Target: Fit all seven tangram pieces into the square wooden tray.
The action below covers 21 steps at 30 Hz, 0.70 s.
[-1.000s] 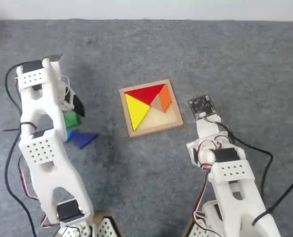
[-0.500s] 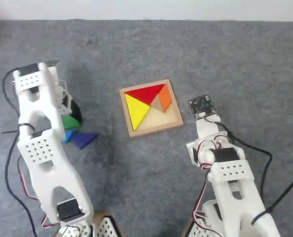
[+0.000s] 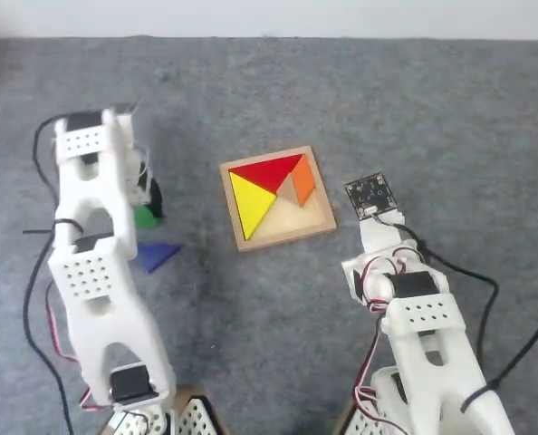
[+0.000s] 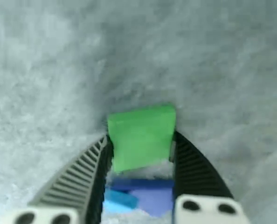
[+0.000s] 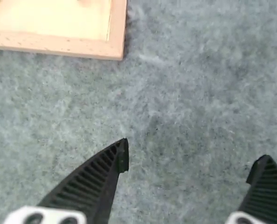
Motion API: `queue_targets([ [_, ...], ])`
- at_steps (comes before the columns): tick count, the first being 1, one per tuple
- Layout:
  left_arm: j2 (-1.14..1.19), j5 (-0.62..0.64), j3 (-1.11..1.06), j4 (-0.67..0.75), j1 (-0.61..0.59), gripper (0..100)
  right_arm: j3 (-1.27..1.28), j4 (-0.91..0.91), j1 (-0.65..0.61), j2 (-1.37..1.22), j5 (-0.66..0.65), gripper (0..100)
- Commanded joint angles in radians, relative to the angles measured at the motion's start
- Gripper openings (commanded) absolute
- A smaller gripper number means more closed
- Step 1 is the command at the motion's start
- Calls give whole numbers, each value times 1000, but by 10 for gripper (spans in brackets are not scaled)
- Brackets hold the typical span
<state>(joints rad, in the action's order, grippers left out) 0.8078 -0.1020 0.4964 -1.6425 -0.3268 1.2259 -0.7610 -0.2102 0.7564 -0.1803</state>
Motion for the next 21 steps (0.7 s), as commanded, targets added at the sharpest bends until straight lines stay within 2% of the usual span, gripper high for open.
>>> queue_targets([
  [1,-110,17,140,-91,144,130,-5,27,7,-2,-12,401],
  [5,-201,23,173,-115,258,130,-5,27,8,-2,-12,401],
  [10,-259,23,81,-109,350,134,-5,27,10,-2,-12,401],
  [13,-249,51,73,-87,318,160,-5,27,10,-2,-12,401],
  [17,-178,98,79,-72,210,221,-5,27,10,-2,-12,401],
  [21,-110,103,79,-35,135,228,-5,27,8,-2,-12,401],
])
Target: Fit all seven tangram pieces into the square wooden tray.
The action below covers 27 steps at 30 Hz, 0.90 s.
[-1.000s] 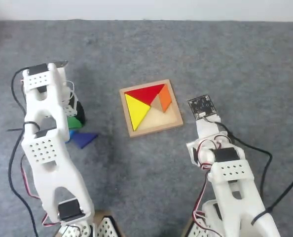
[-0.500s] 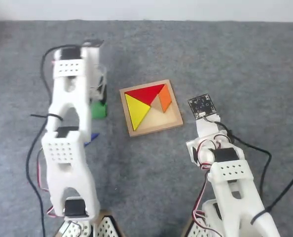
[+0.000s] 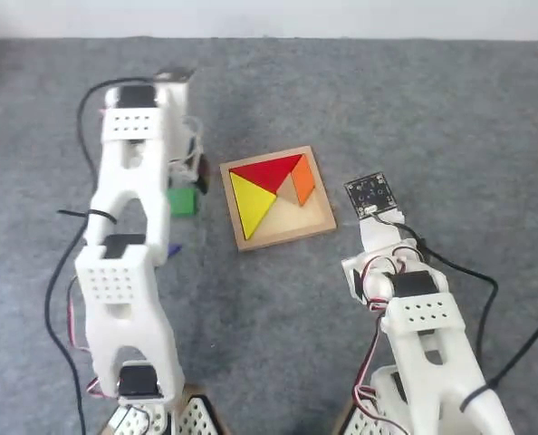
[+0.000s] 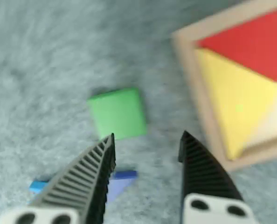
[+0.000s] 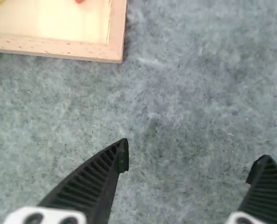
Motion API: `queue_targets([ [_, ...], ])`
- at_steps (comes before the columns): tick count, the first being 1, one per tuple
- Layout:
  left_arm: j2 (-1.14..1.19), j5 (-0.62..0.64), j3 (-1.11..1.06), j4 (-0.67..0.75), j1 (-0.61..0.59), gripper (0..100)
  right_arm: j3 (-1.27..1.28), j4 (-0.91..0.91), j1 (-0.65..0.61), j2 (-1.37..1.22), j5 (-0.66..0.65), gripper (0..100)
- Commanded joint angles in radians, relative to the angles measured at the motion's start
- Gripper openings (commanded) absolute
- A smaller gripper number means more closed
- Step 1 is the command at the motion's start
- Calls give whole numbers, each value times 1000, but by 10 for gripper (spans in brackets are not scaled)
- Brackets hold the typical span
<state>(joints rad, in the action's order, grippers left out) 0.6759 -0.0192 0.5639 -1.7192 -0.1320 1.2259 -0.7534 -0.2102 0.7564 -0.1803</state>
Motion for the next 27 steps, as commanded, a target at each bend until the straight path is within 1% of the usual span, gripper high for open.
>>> queue_targets([
  [1,37,17,12,46,-63,228,-5,19,8,-2,-12,401],
  [4,83,21,12,46,-60,228,-5,18,8,-2,-12,401],
  [9,157,23,12,92,-54,228,-5,16,8,-2,-12,401],
  [13,216,20,12,94,-48,226,-5,18,8,-2,-12,401],
  [15,235,17,12,95,-48,189,-5,18,10,-2,-12,401],
  [18,232,17,13,95,-48,127,-5,18,10,-2,-12,401],
  [21,218,17,13,95,-46,89,-5,18,10,-2,-12,401],
  [27,104,21,24,58,25,77,-5,18,8,-2,-12,401],
])
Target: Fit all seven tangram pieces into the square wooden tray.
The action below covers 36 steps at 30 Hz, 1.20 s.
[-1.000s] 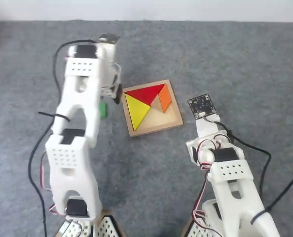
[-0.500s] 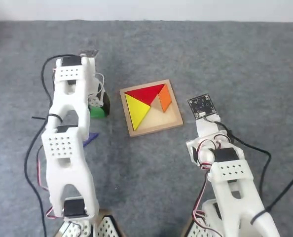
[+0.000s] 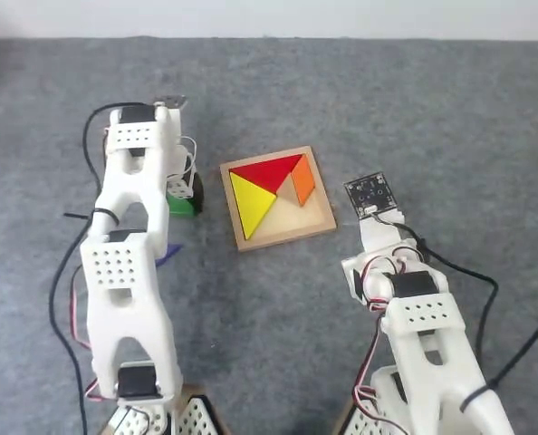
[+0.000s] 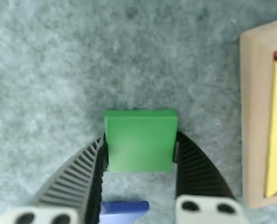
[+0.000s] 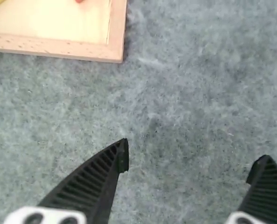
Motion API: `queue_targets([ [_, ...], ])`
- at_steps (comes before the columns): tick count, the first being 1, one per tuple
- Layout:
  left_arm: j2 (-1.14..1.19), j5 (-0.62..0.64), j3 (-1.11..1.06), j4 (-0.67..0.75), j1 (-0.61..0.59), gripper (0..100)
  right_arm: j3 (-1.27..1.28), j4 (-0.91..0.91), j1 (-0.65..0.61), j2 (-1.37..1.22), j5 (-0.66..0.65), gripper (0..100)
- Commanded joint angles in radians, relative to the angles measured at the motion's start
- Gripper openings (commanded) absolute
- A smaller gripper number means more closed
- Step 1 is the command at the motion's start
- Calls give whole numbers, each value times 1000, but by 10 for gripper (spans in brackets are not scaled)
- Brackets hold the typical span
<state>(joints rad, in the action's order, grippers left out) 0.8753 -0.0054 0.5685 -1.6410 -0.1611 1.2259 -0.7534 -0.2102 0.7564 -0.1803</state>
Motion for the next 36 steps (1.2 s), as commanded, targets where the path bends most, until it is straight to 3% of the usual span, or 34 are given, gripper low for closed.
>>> queue_targets([
  [1,-123,9,30,-35,71,77,-5,18,8,-2,-12,401],
  [8,-284,34,85,-115,193,77,-5,19,8,-2,-12,401],
  [13,-368,46,-16,-117,336,77,-5,19,8,-2,-12,401],
  [20,-284,-2,-81,-25,545,77,-5,19,12,-2,-12,401],
  [29,-64,-2,13,31,560,77,-5,19,12,-2,-12,401],
  [36,-41,-41,120,12,548,77,-5,19,12,-1,-12,401],
])
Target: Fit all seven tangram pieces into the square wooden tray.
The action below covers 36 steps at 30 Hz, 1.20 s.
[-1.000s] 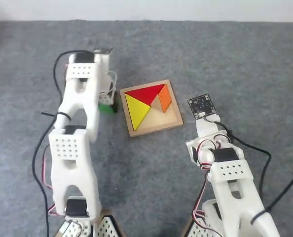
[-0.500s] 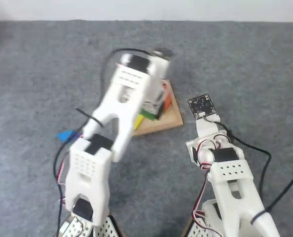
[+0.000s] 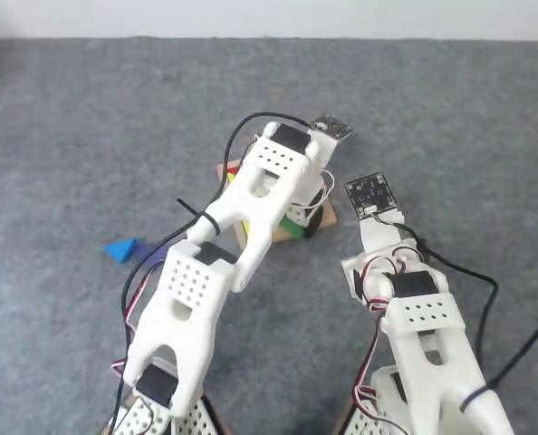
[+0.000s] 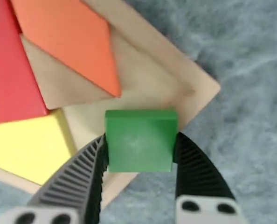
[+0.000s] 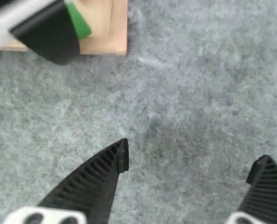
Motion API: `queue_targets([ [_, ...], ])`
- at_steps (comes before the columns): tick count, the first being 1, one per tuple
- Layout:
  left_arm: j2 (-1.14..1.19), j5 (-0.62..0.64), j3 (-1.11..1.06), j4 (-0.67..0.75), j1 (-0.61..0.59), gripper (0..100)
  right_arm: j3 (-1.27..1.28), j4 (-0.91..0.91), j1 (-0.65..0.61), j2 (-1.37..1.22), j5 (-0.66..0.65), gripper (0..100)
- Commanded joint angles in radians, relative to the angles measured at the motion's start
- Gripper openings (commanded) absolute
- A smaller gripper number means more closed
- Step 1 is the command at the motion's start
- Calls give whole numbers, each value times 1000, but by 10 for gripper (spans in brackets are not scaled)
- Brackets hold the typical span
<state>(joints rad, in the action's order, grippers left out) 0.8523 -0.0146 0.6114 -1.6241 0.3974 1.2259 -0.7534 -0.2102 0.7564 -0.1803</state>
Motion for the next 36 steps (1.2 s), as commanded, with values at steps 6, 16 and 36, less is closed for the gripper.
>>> queue_targets([
  [6,-20,-41,87,-3,-41,77,-5,19,8,-1,-12,401],
  [16,-9,-58,107,-8,-77,79,-5,19,7,-1,-12,401],
  [36,-20,-55,113,-49,-94,196,-5,19,7,-1,-12,401],
])
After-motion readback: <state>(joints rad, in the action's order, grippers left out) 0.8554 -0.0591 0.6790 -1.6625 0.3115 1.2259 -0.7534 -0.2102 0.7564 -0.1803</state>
